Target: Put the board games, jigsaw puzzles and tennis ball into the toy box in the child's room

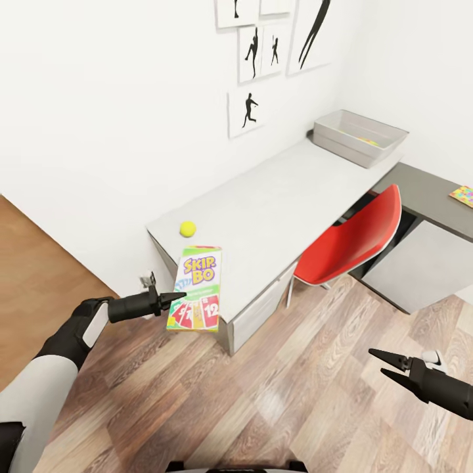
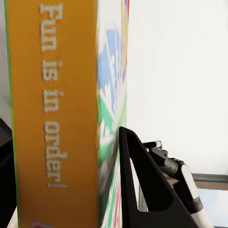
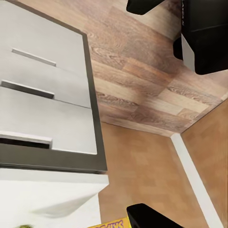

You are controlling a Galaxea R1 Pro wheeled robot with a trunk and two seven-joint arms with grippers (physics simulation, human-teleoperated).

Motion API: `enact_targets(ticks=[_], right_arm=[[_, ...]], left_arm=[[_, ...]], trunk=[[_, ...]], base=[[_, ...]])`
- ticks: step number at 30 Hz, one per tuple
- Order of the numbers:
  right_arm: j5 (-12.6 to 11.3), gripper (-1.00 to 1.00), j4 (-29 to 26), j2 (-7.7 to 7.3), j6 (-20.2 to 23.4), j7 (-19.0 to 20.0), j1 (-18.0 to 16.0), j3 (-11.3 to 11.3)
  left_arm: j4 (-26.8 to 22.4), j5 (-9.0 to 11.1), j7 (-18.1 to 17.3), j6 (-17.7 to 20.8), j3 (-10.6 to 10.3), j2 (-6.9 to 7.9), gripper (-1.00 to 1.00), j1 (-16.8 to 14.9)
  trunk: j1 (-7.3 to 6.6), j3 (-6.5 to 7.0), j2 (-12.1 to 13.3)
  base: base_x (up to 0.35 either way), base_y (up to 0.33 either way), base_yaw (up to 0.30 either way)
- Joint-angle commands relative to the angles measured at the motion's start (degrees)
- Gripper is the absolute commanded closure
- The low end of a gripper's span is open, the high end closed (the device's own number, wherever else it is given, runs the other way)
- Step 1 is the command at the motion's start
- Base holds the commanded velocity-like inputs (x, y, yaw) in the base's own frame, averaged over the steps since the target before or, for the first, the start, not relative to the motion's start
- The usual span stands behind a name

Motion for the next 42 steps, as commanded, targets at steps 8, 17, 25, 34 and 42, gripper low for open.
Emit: enact_targets(ticks=[8, 17, 25, 34, 42], right_arm=[[0.6, -1.0, 0.0, 0.0, 0.1, 0.5, 0.0, 0.0], [0.7, -1.0, 0.1, 0.0, 0.0, 0.4, 0.0, 0.0], [0.7, -1.0, 0.1, 0.0, 0.0, 0.5, 0.0, 0.0], [0.7, -1.0, 0.1, 0.0, 0.0, 0.5, 0.0, -0.1], [0.6, -1.0, 0.1, 0.0, -0.1, 0.5, 0.0, 0.0]], left_arm=[[0.0, -0.1, -0.3, 0.4, -0.4, -0.03, 1.0, 0.0], [0.0, -0.1, -0.3, 0.4, -0.5, -0.09, 1.0, 0.0], [0.0, -0.1, -0.2, 0.4, -0.6, -0.17, 1.0, 0.0], [-0.1, -0.1, -0.2, 0.3, -0.6, -0.31, 1.0, 0.0], [0.0, -0.2, -0.2, 0.3, -0.6, -0.27, 1.0, 0.0]], trunk=[[0.03, 0.68, -0.1], [0.03, 1.54, -0.1], [0.03, 2.3, -0.1], [0.03, 3.16, -0.1], [0.03, 3.92, -0.1]], base=[[0.0, 0.0, 0.103], [0.0, 0.0, 0.108], [0.0, 0.0, 0.107], [0.0, 0.0, 0.098], [0.0, 0.0, 0.087]])
